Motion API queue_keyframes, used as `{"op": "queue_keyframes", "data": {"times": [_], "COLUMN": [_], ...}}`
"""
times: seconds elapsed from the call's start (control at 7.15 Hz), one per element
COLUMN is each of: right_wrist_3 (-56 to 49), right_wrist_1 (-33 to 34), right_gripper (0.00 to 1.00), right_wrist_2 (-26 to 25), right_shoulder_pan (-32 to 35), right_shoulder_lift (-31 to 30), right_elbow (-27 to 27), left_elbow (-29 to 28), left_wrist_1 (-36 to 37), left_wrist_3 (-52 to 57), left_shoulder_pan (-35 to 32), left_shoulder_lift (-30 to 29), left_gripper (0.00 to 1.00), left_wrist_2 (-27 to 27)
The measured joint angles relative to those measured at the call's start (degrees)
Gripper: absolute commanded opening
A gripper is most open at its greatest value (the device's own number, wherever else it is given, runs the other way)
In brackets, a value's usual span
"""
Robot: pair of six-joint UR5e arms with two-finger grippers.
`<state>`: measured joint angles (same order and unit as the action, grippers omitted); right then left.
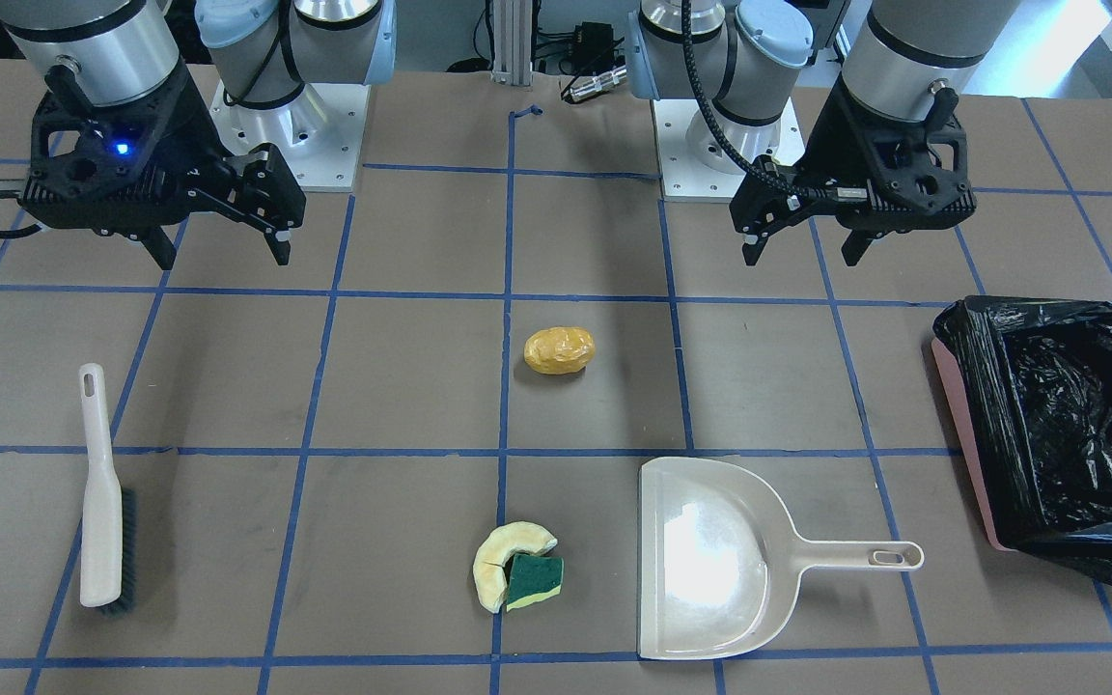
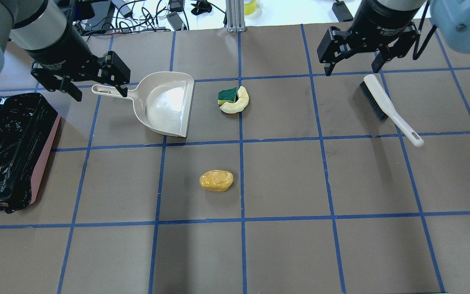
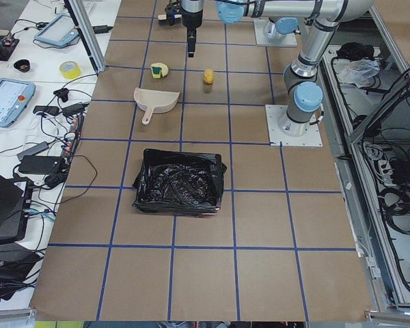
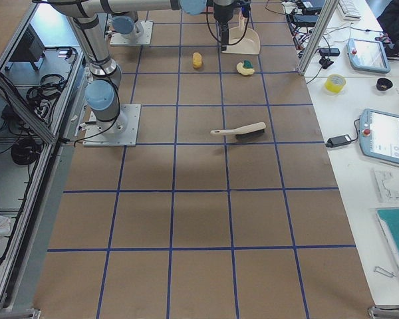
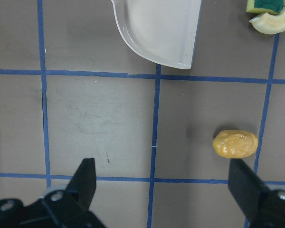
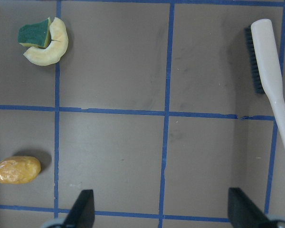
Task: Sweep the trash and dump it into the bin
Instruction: 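Move left gripper to the beige dustpan while right gripper approaches the white brush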
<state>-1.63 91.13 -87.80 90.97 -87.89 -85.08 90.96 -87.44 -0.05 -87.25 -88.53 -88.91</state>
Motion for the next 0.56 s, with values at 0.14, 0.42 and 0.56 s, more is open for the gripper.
{"op": "queue_keyframes", "data": {"times": [0.14,0.42,0.56], "right_wrist_3": [0.0,-0.1,-0.1], "right_wrist_1": [-0.1,-0.1,-0.4], "right_gripper": [1.00,1.00,1.00], "right_wrist_2": [0.0,0.0,-0.1], "right_shoulder_pan": [0.0,0.0,-0.1], "right_shoulder_lift": [0.0,0.0,0.0], "right_elbow": [0.0,0.0,-0.1], "left_elbow": [0.1,0.3,0.4], "left_wrist_1": [0.0,-1.5,-2.6], "left_wrist_3": [0.1,0.4,0.5], "left_shoulder_pan": [0.0,0.0,0.0], "left_shoulder_lift": [0.1,0.6,0.7], "left_gripper": [1.00,1.00,1.00], "left_wrist_2": [-0.1,-0.2,-0.3]}}
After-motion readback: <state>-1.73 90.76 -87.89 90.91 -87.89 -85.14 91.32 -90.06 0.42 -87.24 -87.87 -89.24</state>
